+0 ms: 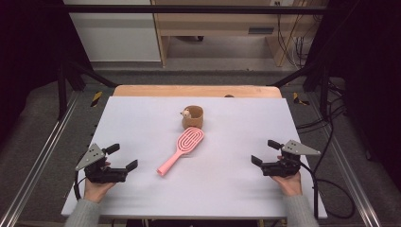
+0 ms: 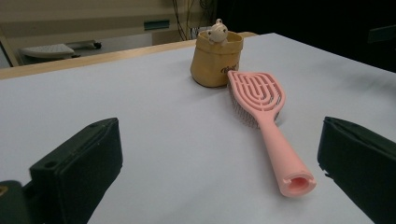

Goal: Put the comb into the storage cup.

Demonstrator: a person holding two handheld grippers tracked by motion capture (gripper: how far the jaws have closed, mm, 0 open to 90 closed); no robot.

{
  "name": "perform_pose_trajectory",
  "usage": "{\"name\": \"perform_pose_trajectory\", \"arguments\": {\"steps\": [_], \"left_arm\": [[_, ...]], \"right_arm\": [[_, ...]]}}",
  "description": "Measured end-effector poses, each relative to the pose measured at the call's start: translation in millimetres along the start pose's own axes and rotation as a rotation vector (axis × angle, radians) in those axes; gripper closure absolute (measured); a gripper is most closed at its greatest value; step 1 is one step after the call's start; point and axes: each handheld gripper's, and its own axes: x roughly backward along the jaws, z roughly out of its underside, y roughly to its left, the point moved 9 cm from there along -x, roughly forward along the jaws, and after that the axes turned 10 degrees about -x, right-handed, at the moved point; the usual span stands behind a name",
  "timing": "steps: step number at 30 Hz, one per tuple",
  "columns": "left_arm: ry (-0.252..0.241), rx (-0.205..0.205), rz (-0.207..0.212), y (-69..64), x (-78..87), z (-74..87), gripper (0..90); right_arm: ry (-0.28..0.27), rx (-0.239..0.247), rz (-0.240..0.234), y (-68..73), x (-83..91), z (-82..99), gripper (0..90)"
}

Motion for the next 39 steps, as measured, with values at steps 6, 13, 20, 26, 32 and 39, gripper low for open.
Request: {"name": "perform_pose_trajectory", "arguments": {"steps": [6, 13, 20, 26, 32, 39], "left_arm": [[0.002, -0.003, -0.002, -1.3, -0.1, -1.1, 0.0], [0.008, -0.002, -0.009, -2.0, -0.3, -1.9, 0.0], [0.023, -0.005, -0.021, -4.6, -2.3, -5.4, 0.0], [0.024, 0.001, -0.035, -5.6, -2.1, -11.7, 0.0], [0.020, 0.005, -0.041, -7.7, -2.8, -17.8, 0.0], [0.040, 0.009, -0.037, -11.8, -6.9, -21.8, 0.0]], "right_arm": [[-0.003, 0.000, -0.007, 0.9, 1.2, -0.9, 0.7], [0.004, 0.003, -0.011, 1.8, 0.0, -0.1, 1.0], [0.003, 0.007, -0.012, 2.6, 1.2, -1.1, 0.9], [0.000, 0.016, -0.012, 2.7, 2.6, -2.4, 0.9], [0.011, 0.013, -0.013, 0.9, 3.7, -1.9, 0.8], [0.024, 0.011, -0.016, 0.3, 3.1, -0.6, 0.9]]}}
